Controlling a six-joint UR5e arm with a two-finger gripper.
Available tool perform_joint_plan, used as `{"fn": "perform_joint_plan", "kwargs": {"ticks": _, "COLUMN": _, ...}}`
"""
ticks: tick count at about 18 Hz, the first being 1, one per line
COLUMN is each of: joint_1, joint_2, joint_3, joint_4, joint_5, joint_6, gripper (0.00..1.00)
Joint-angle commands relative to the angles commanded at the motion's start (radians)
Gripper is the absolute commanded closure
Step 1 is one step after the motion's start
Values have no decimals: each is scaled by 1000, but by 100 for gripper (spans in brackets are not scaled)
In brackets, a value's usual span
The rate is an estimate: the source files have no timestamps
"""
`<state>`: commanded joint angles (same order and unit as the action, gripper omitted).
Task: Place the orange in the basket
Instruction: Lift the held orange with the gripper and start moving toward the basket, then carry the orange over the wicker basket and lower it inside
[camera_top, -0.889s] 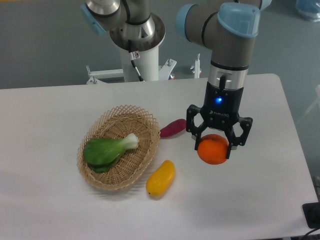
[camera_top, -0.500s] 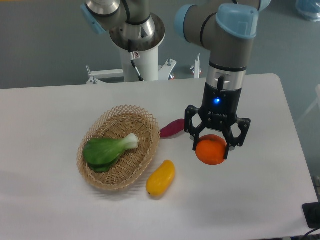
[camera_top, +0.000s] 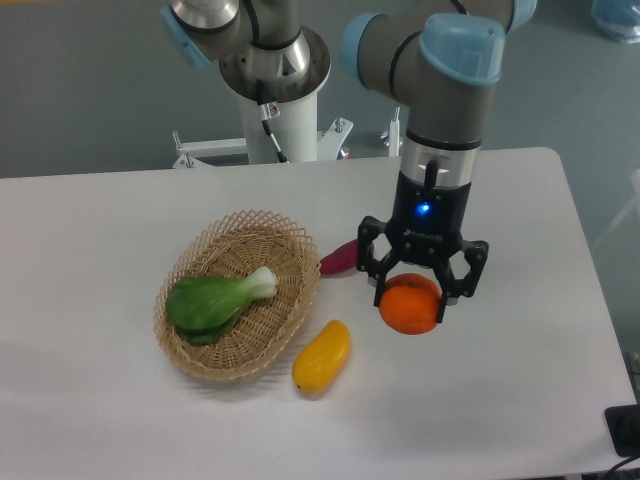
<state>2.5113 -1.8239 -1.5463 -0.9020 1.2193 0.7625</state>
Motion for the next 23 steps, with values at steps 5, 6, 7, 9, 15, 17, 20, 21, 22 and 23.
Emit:
{"fn": "perform_joint_plan", "kwargs": {"ticks": 5, "joint_1": -195, "joint_2": 9, "joint_3": -47, "joint_4": -2, "joint_5": 273, "joint_6": -45, "gripper": 34}}
{"fn": "perform_joint_plan", "kwargs": {"ticks": 6, "joint_1": -221, "joint_2": 18, "joint_3": -69, "joint_4": -2, "joint_5": 278, "joint_6": -51, "gripper": 34}}
{"fn": "perform_joint_plan", "kwargs": {"ticks": 7, "joint_1": -233, "joint_2": 34, "joint_3": -99, "joint_4": -2, "joint_5": 281, "joint_6": -69, "gripper": 34}}
{"fn": "perform_joint_plan", "kwargs": {"ticks": 9, "joint_1": -268, "joint_2": 43, "joint_3": -159, "joint_4": 0, "joint_5": 286, "joint_6": -91, "gripper": 34}}
{"fn": "perform_joint_plan", "kwargs": {"ticks": 15, "joint_1": -373, "joint_2": 46, "joint_3": -276, "joint_4": 3, "joint_5": 380, "joint_6": -7, "gripper": 34}}
{"fn": "perform_joint_plan", "kwargs": {"ticks": 17, "joint_1": -393, "joint_2": 49, "joint_3": -294, "joint_4": 3, "joint_5": 393, "joint_6": 41, "gripper": 34}}
{"fn": "perform_joint_plan", "kwargs": {"ticks": 20, "joint_1": -402, "joint_2": 35, "joint_3": -321, "joint_4": 5, "joint_5": 402, "joint_6": 84, "gripper": 34}}
{"fn": "perform_joint_plan", "kwargs": {"ticks": 21, "joint_1": -405, "joint_2": 31, "joint_3": -325, "joint_4": 5, "joint_5": 407, "joint_6": 87, "gripper": 34}}
{"fn": "perform_joint_plan", "kwargs": {"ticks": 22, "joint_1": -422, "joint_2": 12, "joint_3": -321, "joint_4": 6, "joint_5": 407, "joint_6": 83, "gripper": 34}}
{"fn": "perform_joint_plan", "kwargs": {"ticks": 23, "joint_1": -428, "joint_2": -9, "joint_3": -310, "joint_4": 9, "joint_5": 408, "joint_6": 75, "gripper": 34}}
